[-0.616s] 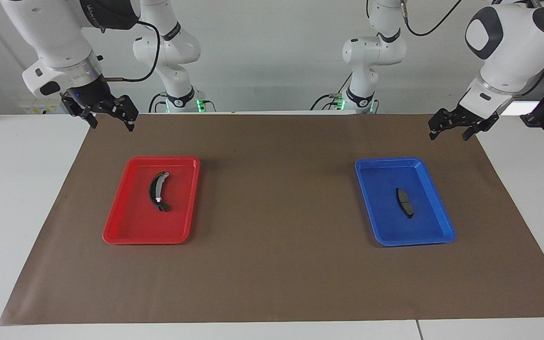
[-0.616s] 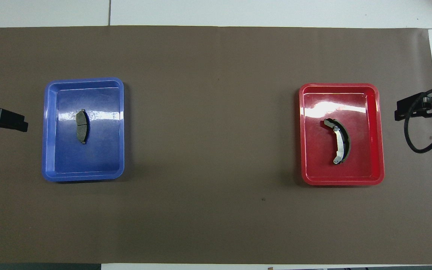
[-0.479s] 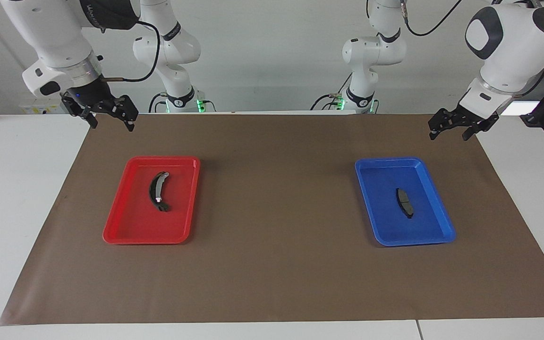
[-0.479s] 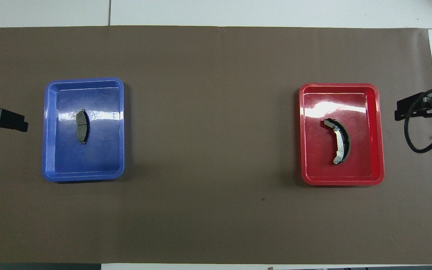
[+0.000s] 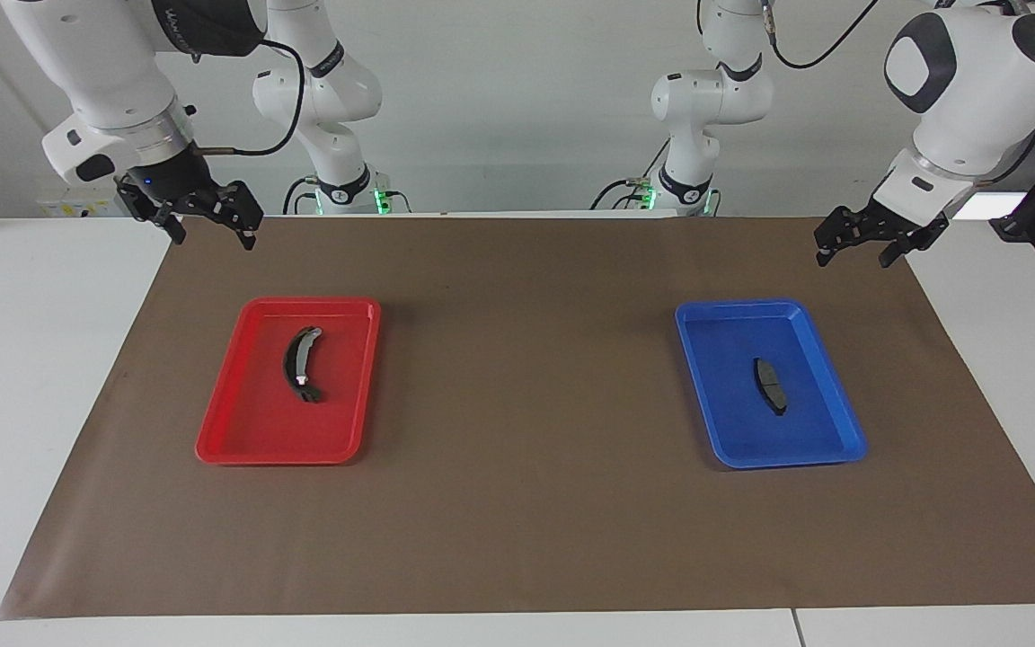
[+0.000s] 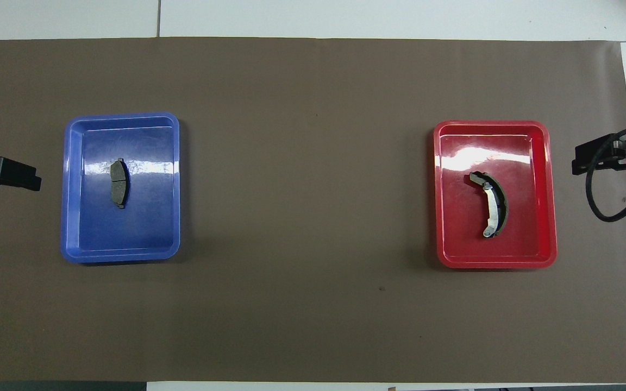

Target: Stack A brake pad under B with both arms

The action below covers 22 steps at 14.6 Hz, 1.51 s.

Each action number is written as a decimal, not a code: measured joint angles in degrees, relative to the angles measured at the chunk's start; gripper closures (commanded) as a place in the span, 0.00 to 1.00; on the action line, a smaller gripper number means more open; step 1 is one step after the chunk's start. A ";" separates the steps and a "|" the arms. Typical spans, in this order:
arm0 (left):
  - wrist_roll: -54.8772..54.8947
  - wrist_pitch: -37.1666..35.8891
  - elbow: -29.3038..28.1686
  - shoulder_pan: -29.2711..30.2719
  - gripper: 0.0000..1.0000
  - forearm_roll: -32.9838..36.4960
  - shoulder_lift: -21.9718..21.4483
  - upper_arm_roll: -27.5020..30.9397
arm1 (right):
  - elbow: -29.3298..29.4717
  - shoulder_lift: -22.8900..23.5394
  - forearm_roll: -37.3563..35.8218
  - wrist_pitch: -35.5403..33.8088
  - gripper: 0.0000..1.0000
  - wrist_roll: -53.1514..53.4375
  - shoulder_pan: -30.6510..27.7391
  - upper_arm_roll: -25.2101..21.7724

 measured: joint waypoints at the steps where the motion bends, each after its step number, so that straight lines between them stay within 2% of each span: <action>1: -0.01 0.00 0.00 0.00 0.00 0.00 0.00 0.00 | 0.00 0.00 0.00 0.00 0.01 0.00 0.00 0.00; 10: -0.05 1.71 -0.33 -0.05 0.01 0.00 0.01 -0.44 | 0.00 0.00 0.00 0.00 0.01 0.00 0.00 0.00; 16: -0.05 18.60 -9.99 -0.31 0.01 0.00 0.74 -0.75 | 0.00 0.00 0.00 0.00 0.01 0.00 -0.02 0.00; 20: -0.05 29.56 -14.32 -0.75 0.01 0.00 6.54 -0.81 | -0.94 -0.15 0.01 0.83 0.01 0.00 -0.02 0.00; 22: -0.05 32.56 -14.55 -0.74 0.01 0.00 9.68 -0.81 | -3.69 -0.76 0.07 4.22 0.01 0.00 0.01 0.00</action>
